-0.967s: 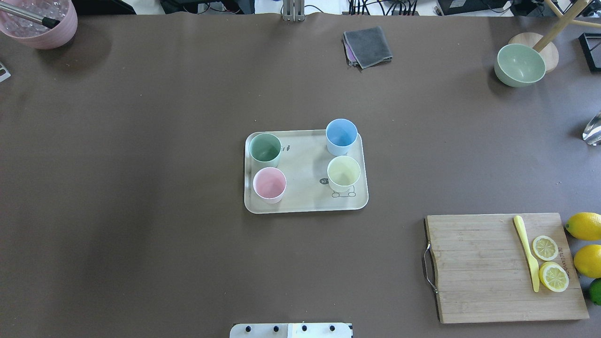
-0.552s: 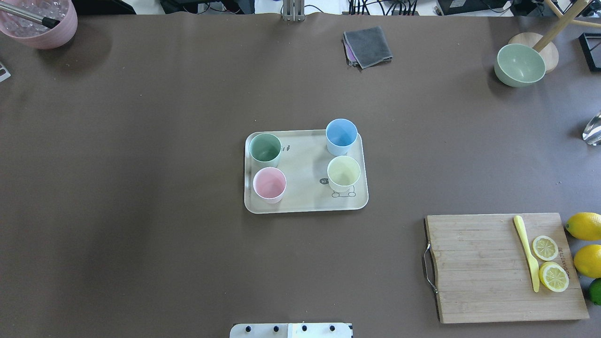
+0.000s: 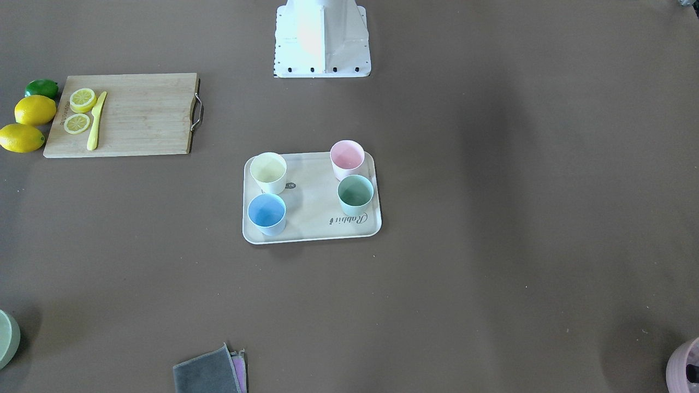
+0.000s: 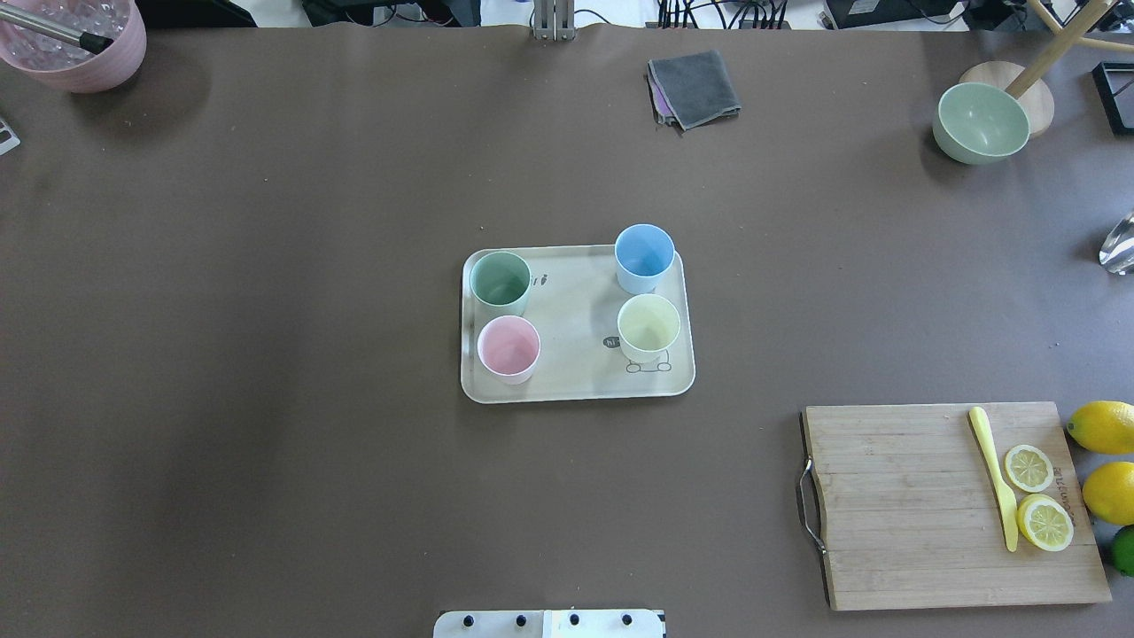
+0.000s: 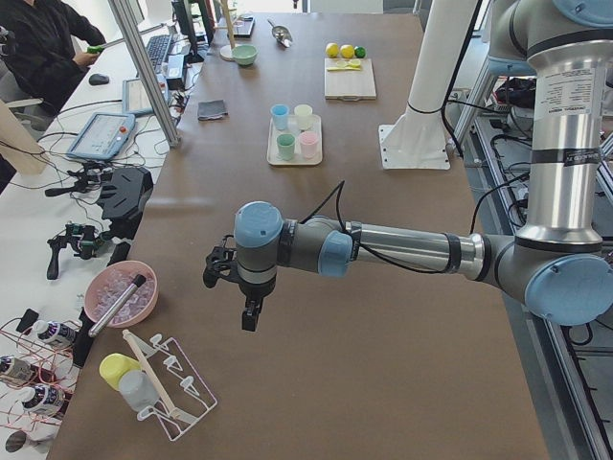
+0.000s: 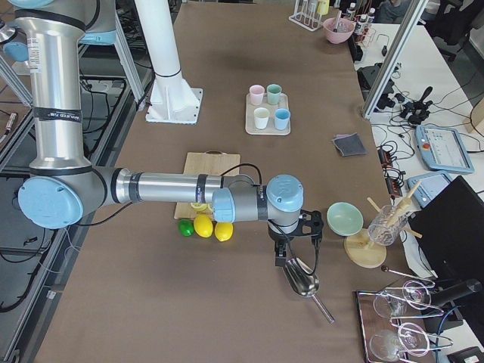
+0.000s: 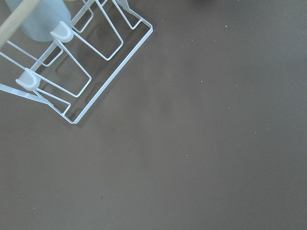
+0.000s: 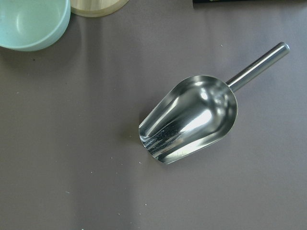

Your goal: Place all cups on tray

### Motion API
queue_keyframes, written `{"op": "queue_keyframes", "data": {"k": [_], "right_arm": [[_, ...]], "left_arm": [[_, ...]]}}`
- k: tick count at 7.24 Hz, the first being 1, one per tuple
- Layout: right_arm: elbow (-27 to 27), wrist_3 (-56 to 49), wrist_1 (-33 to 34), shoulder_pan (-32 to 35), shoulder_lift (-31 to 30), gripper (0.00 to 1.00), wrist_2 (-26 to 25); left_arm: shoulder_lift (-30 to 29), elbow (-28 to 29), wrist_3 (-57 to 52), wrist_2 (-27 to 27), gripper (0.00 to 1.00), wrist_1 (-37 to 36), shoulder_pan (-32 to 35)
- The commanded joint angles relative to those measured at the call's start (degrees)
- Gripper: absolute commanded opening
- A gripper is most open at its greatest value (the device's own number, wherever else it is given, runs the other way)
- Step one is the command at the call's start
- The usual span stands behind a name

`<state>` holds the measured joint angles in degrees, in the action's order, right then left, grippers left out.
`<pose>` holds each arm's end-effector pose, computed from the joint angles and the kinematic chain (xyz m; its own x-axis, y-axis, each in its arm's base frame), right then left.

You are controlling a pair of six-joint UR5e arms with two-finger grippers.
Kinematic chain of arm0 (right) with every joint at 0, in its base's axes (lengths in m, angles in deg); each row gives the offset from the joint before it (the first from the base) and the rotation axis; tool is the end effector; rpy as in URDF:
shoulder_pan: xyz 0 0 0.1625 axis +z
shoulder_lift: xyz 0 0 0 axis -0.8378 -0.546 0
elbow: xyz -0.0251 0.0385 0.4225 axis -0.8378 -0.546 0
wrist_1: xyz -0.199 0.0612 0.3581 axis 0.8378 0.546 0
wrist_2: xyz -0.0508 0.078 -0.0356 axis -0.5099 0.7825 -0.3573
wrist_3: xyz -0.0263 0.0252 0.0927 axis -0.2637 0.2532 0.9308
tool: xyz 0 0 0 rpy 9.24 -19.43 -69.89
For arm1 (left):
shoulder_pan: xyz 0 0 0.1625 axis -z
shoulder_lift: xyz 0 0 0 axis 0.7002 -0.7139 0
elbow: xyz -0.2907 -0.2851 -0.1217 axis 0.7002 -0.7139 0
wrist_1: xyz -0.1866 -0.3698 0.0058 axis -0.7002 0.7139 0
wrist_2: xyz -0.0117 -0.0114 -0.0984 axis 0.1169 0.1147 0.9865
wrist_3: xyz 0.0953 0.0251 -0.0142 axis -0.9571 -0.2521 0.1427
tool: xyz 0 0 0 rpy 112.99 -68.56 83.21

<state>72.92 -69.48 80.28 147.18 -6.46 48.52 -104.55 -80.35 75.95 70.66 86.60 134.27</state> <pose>0.0668 -0.4978 0.6429 0.7143 0.0609 0.6971 -0.1083 0.9938 0.0241 -0.0661 -0.4870 0.6024 0.7507 0.1073 -0.6518 0.0124 0.9843 0.1763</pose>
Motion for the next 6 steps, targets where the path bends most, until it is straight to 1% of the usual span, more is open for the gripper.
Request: {"op": "queue_keyframes", "data": {"k": [1, 6], "right_arm": [[-0.08, 0.01, 0.00, 0.00, -0.01, 1.00, 0.00], [-0.35, 0.01, -0.09, 0.00, -0.18, 1.00, 0.61]], "left_arm": [[-0.34, 0.19, 0.06, 0.00, 0.98, 0.00, -0.09], [-0.78, 0.98, -0.03, 0.00, 0.98, 0.09, -0.09]]}}
